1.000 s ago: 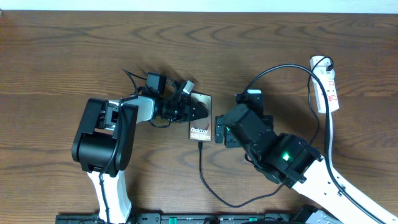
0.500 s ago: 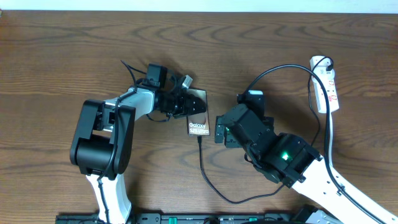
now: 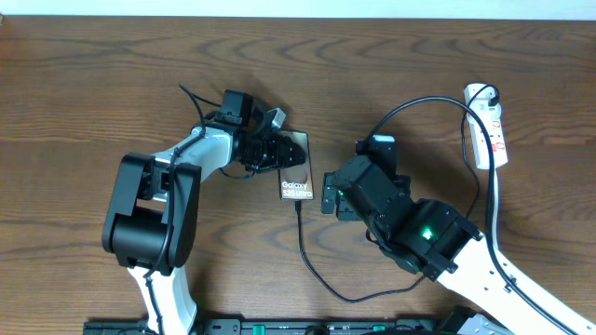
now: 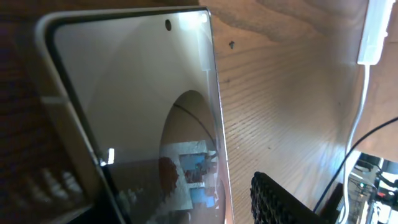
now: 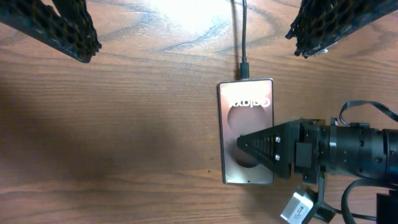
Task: Plug charger to phone and switch on socket
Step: 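Lay the phone flat on the table and open the left gripper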
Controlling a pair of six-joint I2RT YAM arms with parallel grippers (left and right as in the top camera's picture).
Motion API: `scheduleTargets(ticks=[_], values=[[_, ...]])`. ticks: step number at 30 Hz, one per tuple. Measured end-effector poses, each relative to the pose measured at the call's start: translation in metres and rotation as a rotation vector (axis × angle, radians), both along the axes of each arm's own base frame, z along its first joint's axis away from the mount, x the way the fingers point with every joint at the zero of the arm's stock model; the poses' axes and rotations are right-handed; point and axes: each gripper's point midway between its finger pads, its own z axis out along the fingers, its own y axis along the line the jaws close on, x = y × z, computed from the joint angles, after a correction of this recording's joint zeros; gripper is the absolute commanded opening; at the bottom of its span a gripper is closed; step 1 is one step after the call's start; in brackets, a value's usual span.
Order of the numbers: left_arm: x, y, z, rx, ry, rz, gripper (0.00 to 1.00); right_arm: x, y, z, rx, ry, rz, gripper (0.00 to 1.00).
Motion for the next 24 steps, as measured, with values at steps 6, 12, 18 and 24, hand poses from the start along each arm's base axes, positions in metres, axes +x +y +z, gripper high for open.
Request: scheduleTargets(ticks=[6,12,18,24], values=[[0.003,0.003,0.000,0.020,0.009,0.027,0.55,-0.001,-0.001,-0.001,-0.005,0.005,0.000,0.99],[0.003,0.005,0.000,0.038,0.027,0.042,0.56,-0.003,-0.004,-0.008,-0.035,0.031,0.000,0.99],[0.003,0.007,0.001,0.049,0.036,0.051,0.63,-0.003,-0.003,-0.022,-0.073,0.066,0.000,0.99],[0.003,0.011,0.001,0.052,0.048,0.061,0.64,-0.002,-0.002,-0.034,-0.104,0.094,0.000,0.99]])
